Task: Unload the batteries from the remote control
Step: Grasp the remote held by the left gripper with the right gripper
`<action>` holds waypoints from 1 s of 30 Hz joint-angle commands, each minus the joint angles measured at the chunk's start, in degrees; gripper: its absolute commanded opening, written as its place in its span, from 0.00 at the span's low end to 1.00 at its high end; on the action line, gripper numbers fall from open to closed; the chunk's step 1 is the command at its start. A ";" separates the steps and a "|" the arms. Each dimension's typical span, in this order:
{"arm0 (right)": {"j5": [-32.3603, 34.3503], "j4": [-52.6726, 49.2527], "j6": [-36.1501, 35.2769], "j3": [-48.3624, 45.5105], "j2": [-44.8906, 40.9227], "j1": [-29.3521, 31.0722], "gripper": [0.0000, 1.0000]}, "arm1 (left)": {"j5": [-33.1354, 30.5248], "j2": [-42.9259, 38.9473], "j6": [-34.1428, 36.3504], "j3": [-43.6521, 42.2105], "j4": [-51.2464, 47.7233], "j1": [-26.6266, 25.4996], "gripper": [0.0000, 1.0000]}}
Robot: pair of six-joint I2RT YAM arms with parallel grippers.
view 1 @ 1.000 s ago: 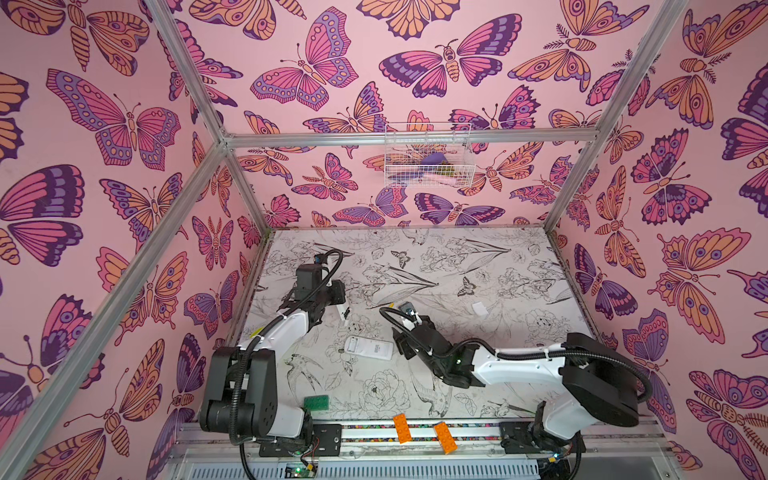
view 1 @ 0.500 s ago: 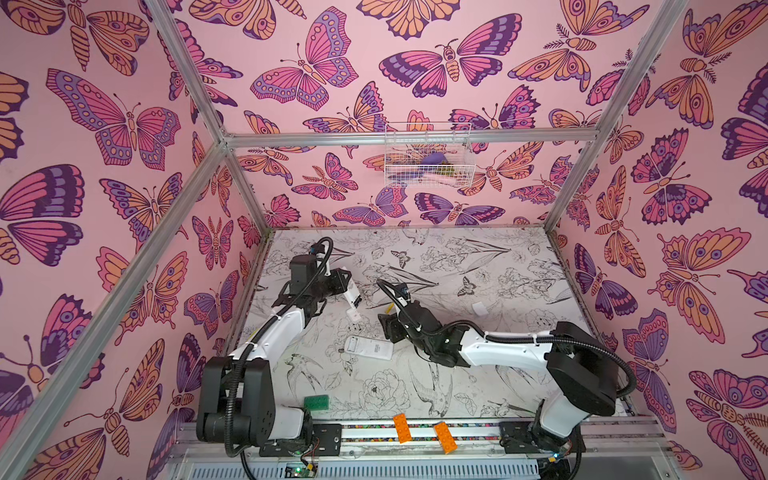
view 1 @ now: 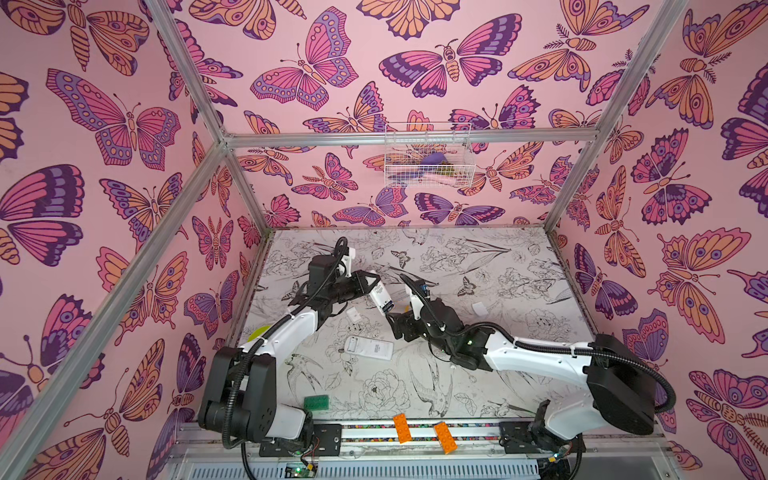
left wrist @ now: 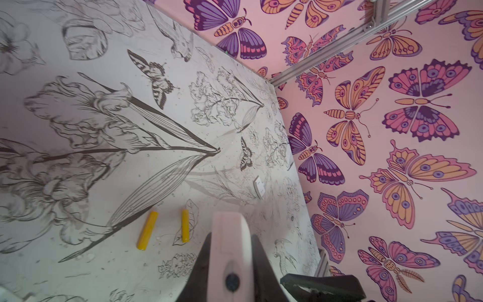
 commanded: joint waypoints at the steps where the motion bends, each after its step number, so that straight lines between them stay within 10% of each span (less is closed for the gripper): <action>1: -2.63 0.33 -0.52 0.69 -0.77 -1.63 0.88 | 2.94 0.51 -2.67 -0.85 3.48 -1.56 0.00; 19: -12.89 -1.23 -0.18 8.43 7.76 -7.00 0.83 | 4.49 0.09 -3.84 -0.95 5.26 -4.59 0.00; 30: -17.54 -0.47 -1.48 9.17 8.87 -8.14 0.62 | 4.08 0.12 -3.86 -1.81 5.80 -4.92 0.00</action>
